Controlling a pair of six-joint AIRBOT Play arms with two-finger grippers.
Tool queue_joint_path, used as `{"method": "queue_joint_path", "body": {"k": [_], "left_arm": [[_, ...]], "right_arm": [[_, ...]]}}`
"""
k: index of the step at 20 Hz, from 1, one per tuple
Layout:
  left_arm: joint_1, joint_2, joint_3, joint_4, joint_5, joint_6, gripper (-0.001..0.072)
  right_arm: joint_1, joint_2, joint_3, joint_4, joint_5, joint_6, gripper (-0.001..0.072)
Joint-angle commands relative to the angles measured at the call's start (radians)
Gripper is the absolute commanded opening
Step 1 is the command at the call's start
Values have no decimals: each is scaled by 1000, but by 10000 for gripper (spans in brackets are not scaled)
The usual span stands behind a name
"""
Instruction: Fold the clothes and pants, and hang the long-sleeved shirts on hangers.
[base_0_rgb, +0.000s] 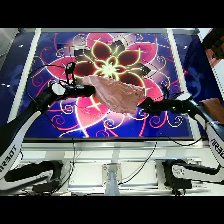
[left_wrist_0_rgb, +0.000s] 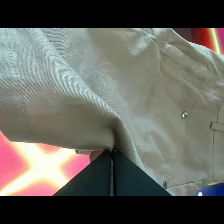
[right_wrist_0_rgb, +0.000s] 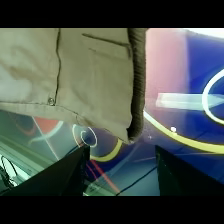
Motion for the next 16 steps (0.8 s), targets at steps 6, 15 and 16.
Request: {"method": "queue_joint_path", "body": {"k": [6, 15, 16], "left_arm": [[-6, 5, 1, -1, -4, -1, 9], [6, 18, 2, 1, -6, 1, 9], [20, 37, 2, 1, -2, 1, 9]], "right_arm": [[89, -140, -12, 114, -137, 37, 446], [103, -140, 177, 134, -70, -118, 20], [100, -136, 218, 132, -17, -152, 20]]}}
